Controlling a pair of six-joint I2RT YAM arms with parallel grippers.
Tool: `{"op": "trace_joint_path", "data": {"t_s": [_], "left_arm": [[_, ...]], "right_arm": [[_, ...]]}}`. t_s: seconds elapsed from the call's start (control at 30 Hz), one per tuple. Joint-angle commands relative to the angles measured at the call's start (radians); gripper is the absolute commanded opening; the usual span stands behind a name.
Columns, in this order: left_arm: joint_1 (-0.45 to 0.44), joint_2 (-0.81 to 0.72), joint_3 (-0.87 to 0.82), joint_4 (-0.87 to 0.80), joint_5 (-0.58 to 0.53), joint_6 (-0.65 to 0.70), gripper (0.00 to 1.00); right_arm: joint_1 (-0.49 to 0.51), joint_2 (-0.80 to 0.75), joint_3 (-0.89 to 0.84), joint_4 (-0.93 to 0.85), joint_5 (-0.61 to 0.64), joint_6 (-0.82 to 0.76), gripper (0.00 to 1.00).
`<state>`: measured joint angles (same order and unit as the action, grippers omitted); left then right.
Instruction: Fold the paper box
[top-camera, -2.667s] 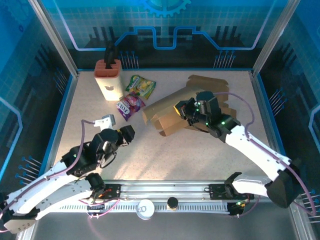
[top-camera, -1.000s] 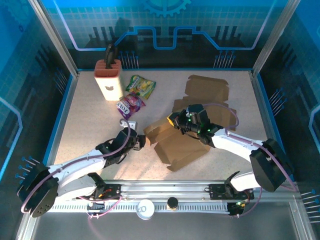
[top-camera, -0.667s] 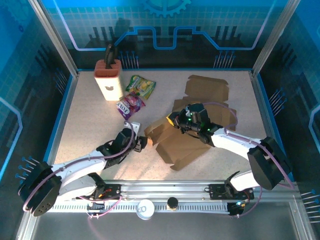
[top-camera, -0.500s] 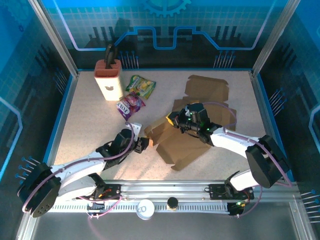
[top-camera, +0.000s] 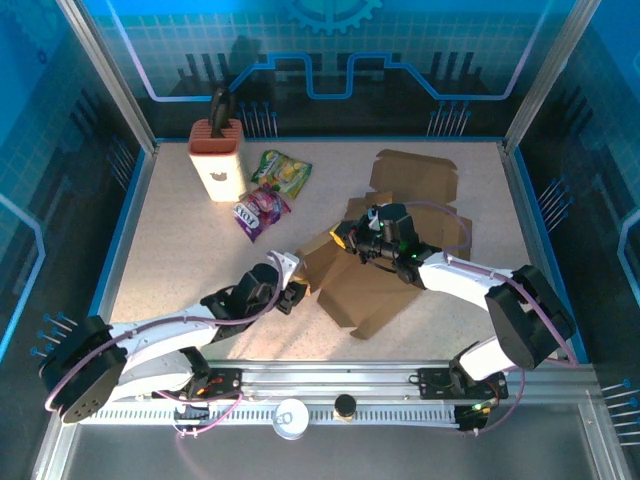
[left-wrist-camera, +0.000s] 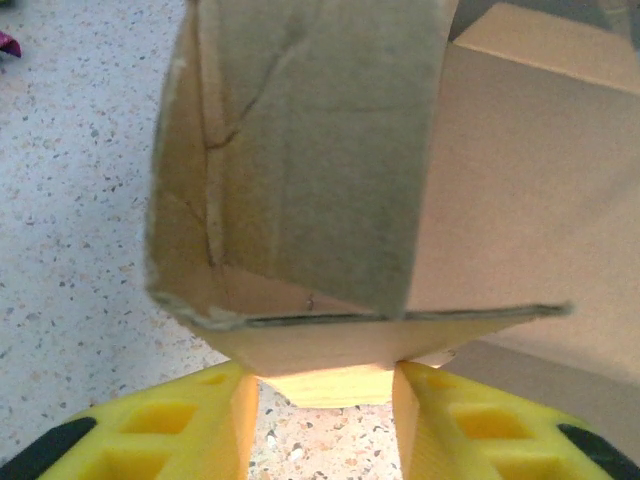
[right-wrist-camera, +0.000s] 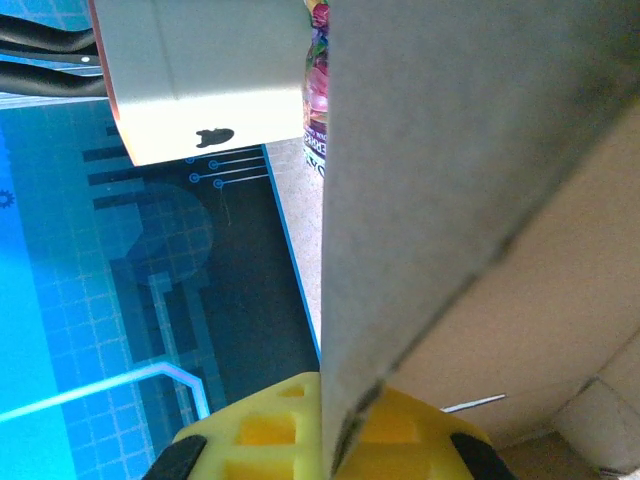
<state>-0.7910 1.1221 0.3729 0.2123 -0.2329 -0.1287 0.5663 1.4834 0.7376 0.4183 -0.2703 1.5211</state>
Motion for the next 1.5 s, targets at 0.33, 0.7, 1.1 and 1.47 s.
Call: {"op": "trace_joint_path", "data": {"t_s": [0.33, 0.7, 1.1, 1.47], "left_arm": [[-0.067, 0.019, 0.047, 0.080, -0.038, 0.063, 0.37], [-0.065, 0.074, 0.062, 0.142, -0.057, 0.000, 0.36], [-0.066, 0.162, 0.070, 0.194, -0.245, -0.099, 0.42], [-0.065, 0.209, 0.069, 0.228, -0.277, -0.120, 0.41]], "right_arm": [[-0.012, 0.011, 0.022, 0.010, -0.059, -0.019, 0.00], [-0.007, 0.008, 0.007, 0.049, -0.054, -0.008, 0.00], [0.018, 0.016, -0.053, 0.130, 0.014, 0.026, 0.00], [0.050, 0.106, -0.189, 0.479, 0.124, 0.066, 0.00]]}}
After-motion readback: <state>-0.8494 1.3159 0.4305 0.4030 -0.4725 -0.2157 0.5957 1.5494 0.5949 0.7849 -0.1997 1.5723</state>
